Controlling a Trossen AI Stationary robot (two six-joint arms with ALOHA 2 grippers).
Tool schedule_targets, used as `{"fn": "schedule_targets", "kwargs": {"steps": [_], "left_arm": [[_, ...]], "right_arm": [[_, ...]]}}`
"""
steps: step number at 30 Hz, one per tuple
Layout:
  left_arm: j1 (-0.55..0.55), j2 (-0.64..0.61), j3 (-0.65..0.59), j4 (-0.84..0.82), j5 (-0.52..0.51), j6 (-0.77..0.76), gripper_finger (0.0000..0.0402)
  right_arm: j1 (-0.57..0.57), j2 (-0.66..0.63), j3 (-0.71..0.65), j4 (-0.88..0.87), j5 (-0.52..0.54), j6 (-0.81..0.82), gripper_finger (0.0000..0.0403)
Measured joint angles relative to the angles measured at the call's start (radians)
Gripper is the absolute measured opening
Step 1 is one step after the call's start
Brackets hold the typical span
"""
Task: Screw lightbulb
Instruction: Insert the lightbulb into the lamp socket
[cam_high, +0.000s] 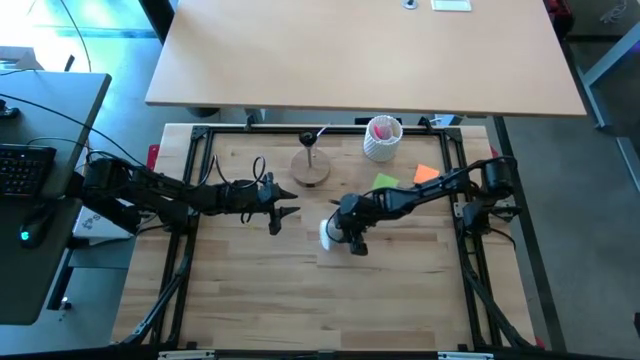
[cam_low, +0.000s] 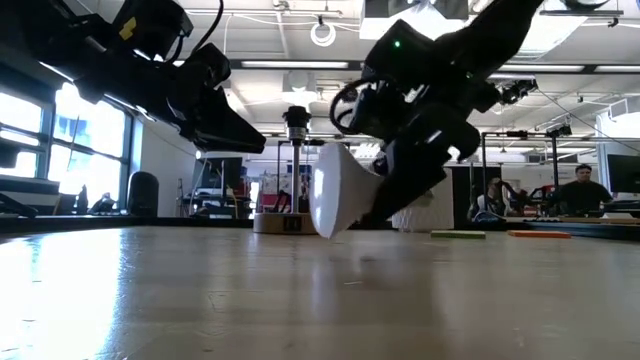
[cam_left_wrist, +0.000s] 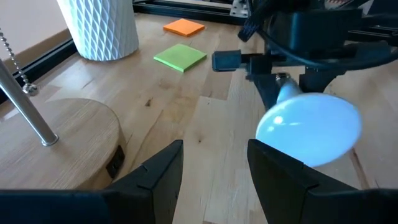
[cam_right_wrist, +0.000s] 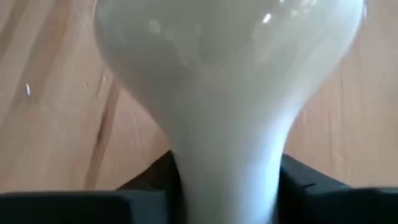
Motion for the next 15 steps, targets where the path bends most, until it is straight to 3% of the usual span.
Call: {"fn": "schedule_targets", "kwargs": {"steps": [6, 12, 15], "left_arm": [[0.0, 0.0, 0.0, -0.006, 0.0, -0.001, 0.0174], [0.0, 0.0, 0.0, -0.007, 0.0, 0.006, 0.0174], [-0.001, 0.0, 0.0, 0.009, 0.0, 0.036, 0.0174]], "right_arm": [[0.0, -0.057, 0.032, -0.001, 0.067, -0.048, 0.0123], [-0.016, -0.212, 0.028, -0.022, 0.165, -0.064, 0.0121], [-0.024, -0.301, -0.028, 0.054, 0.187, -0.063, 0.012]]}}
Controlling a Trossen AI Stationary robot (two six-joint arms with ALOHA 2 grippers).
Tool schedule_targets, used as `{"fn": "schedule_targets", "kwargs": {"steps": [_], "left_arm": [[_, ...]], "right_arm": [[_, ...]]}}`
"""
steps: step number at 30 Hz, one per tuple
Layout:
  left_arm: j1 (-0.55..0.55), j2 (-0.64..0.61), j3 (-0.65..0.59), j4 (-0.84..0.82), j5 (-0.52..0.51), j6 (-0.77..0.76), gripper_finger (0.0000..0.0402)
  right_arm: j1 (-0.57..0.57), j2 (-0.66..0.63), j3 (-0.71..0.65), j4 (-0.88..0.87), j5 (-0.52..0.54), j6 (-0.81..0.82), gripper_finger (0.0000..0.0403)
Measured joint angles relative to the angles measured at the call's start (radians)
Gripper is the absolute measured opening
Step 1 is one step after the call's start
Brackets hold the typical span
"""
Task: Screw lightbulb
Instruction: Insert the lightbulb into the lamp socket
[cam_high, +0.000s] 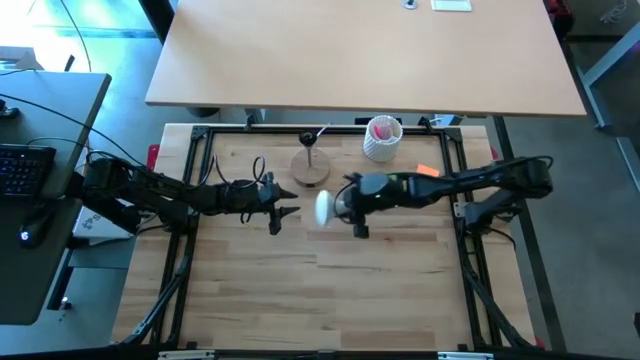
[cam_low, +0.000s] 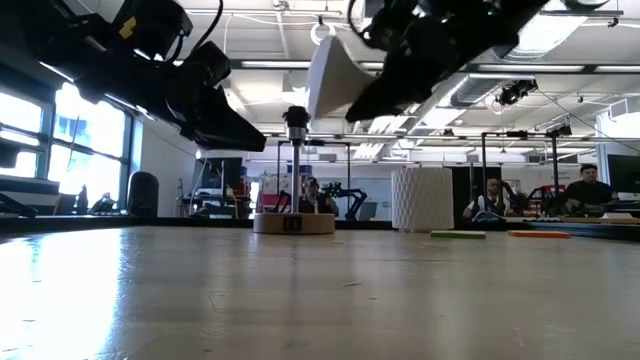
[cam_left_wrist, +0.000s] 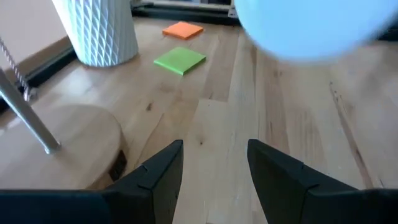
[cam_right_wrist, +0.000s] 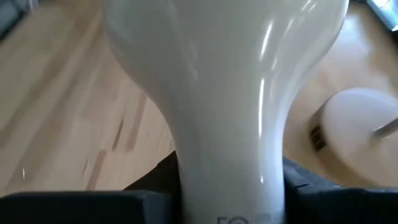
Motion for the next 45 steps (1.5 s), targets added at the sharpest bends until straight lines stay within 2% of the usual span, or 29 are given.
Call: {"fn": "schedule_targets", "kwargs": {"steps": [6, 10, 14, 17, 20, 27, 35, 40, 45], "left_arm": [[-0.008, 0.0, 0.0, 0.086, 0.006, 0.042, 0.0174], [-0.007, 0.0, 0.0, 0.104, 0.008, 0.043, 0.0174], [-0.007, 0.0, 0.0, 0.111, 0.008, 0.043, 0.0174], [-0.006, 0.001, 0.0, 0.118, 0.008, 0.043, 0.0174], [-0.006, 0.001, 0.0, 0.119, 0.008, 0.041, 0.0174], [-0.006, 0.001, 0.0, 0.114, 0.008, 0.033, 0.0174], [-0.006, 0.001, 0.0, 0.11, 0.008, 0.033, 0.0174], [-0.006, 0.001, 0.0, 0.103, 0.008, 0.033, 0.0174], [-0.006, 0.001, 0.0, 0.086, 0.008, 0.033, 0.0174]], "right_arm": [[-0.009, -0.103, -0.275, 0.346, 0.005, 0.193, 0.0119], [0.016, -0.073, -0.407, 0.373, 0.015, 0.4, 0.0119], [0.058, -0.003, -0.445, 0.366, 0.022, 0.511, 0.0119], [0.07, 0.046, -0.434, 0.364, 0.005, 0.523, 0.0129], [0.07, 0.067, -0.409, 0.326, -0.017, 0.508, 0.0166], [0.056, 0.059, -0.309, 0.1, -0.093, 0.445, 0.0217], [0.03, 0.059, -0.095, -0.291, -0.122, 0.311, 0.0231], [0.031, 0.059, -0.016, -0.378, -0.131, 0.215, 0.024], [0.031, 0.106, 0.006, -0.4, -0.158, 0.182, 0.024]]}}
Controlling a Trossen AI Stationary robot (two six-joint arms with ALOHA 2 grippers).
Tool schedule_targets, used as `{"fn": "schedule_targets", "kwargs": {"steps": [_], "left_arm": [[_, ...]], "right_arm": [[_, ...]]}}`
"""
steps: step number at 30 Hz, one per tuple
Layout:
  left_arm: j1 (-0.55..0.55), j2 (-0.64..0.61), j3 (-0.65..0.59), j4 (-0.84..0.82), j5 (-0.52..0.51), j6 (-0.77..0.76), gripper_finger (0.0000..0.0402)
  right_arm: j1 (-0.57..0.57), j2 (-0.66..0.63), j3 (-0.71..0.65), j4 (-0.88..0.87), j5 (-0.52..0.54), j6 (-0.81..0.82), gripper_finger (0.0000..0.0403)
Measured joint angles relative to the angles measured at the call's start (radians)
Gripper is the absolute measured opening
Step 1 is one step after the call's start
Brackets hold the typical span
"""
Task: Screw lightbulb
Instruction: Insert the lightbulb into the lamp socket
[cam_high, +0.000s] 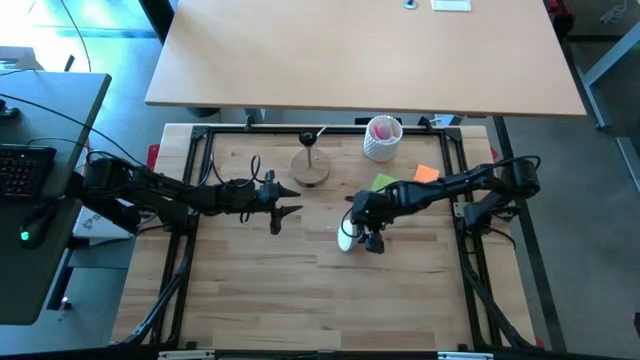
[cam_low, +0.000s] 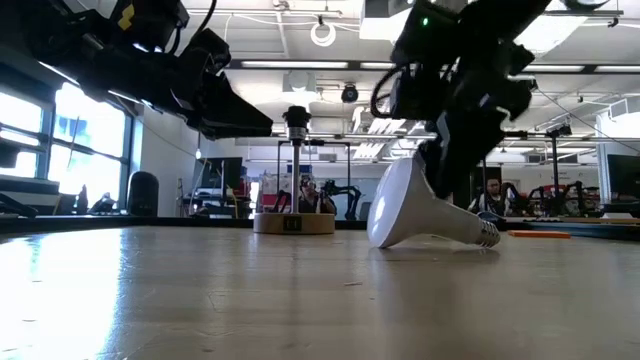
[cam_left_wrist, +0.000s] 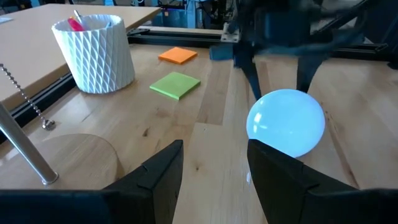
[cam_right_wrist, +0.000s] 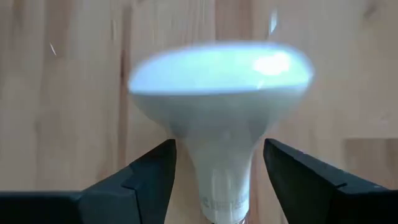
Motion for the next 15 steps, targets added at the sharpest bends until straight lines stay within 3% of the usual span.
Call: {"fn": "schedule_targets", "kwargs": {"steps": [7, 15], "left_arm": [[0.0, 0.0, 0.0, 0.001, 0.0, 0.0, 0.0174], [0.0, 0.0, 0.0, 0.001, 0.0, -0.001, 0.0174]], "right_arm": [[0.03, 0.1, 0.019, -0.008, -0.003, -0.048, 0.0235], [0.036, 0.124, 0.089, -0.048, 0.014, -0.053, 0.0193]]}}
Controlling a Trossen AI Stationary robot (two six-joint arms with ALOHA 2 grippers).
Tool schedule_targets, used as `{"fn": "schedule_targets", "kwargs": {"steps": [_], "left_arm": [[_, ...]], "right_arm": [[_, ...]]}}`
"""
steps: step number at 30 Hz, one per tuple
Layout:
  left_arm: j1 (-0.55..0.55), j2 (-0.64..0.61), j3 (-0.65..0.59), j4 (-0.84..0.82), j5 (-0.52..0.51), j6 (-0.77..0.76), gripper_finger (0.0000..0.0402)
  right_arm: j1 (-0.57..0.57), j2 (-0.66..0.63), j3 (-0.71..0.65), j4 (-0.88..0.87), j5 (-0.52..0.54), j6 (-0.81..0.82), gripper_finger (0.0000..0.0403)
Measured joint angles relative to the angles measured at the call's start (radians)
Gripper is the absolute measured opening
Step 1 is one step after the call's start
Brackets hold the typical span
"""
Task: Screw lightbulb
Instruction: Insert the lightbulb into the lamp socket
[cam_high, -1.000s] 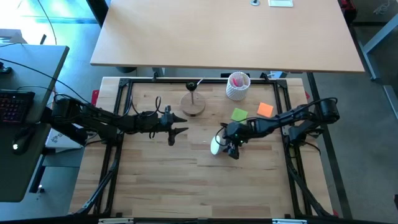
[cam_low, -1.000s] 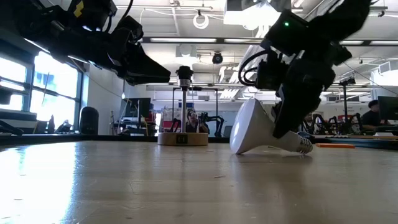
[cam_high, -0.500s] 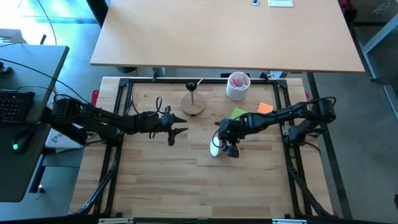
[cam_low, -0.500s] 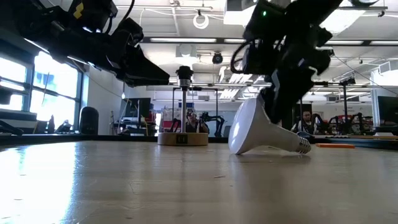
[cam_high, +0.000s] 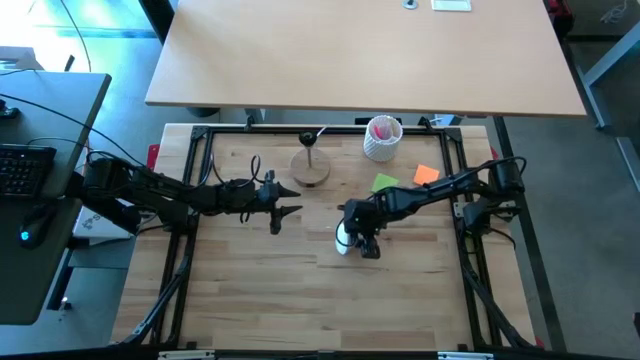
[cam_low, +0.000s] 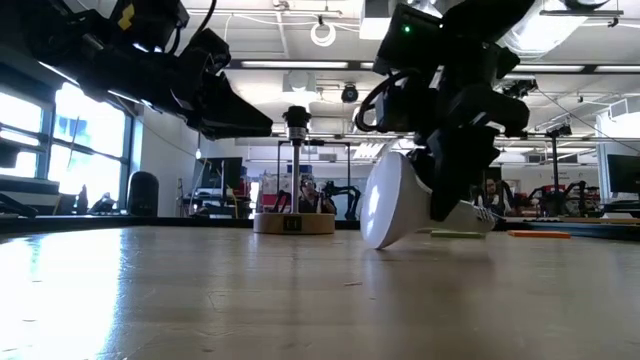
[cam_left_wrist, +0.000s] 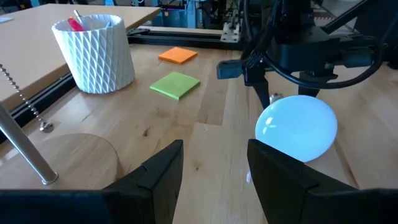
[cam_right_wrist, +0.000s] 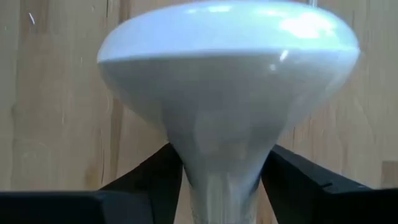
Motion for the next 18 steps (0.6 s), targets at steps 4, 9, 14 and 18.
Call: {"fn": "schedule_targets", "kwargs": {"steps": [4, 9, 14, 18], "left_arm": [[0.0, 0.0, 0.0, 0.0, 0.0, 0.0, 0.0174], [0.0, 0.0, 0.0, 0.0, 0.0, 0.0, 0.0174], [0.0, 0.0, 0.0, -0.007, 0.0, 0.0, 0.0174], [0.0, 0.0, 0.0, -0.016, 0.0, -0.001, 0.0174]], "right_arm": [[0.0, 0.0, 0.002, -0.007, 0.002, -0.015, 0.0179], [0.0, 0.007, 0.001, 0.004, 0.004, -0.021, 0.0153], [0.0, 0.007, 0.001, 0.049, 0.004, -0.022, 0.0153], [0.0, -0.011, 0.001, 0.063, 0.033, -0.047, 0.0152]]}}
